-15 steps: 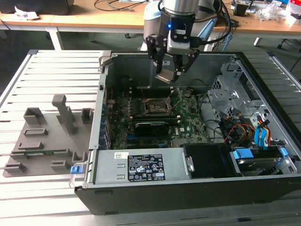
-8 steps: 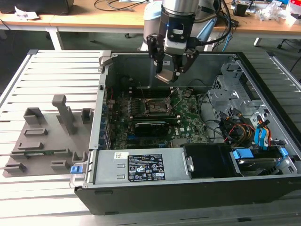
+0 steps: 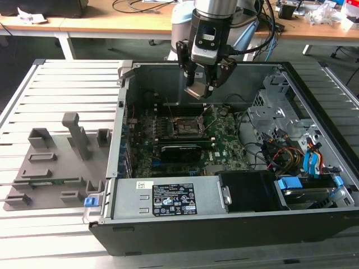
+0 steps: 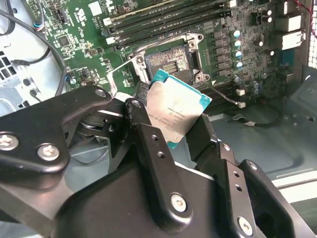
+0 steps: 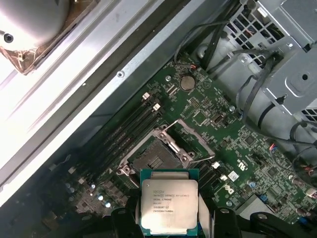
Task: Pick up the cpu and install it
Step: 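Place the cpu into insertion slot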
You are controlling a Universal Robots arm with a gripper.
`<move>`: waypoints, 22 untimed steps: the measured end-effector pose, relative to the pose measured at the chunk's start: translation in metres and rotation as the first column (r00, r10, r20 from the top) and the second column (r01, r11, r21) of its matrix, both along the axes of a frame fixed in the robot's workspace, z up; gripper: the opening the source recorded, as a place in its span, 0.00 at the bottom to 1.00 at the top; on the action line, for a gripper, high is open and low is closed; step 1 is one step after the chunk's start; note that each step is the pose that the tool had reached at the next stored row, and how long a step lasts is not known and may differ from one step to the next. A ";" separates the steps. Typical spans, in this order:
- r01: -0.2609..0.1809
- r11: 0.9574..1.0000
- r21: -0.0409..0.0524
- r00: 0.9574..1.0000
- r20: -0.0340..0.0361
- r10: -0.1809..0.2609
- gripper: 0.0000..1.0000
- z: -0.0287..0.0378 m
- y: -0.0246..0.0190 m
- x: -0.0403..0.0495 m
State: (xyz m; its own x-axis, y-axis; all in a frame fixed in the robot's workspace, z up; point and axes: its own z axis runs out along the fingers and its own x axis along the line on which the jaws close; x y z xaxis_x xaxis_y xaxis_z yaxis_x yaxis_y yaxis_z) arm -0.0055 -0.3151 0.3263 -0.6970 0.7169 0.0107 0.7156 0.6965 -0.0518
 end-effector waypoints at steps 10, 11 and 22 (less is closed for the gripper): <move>0.119 0.993 0.000 0.993 0.000 -0.119 0.55 0.0000 0.0000 0.0000; 0.125 0.992 0.000 0.992 0.000 -0.125 0.55 -0.0001 0.0000 0.0000; 0.308 0.951 0.000 0.951 0.000 -0.308 0.55 -0.0001 0.0000 0.0000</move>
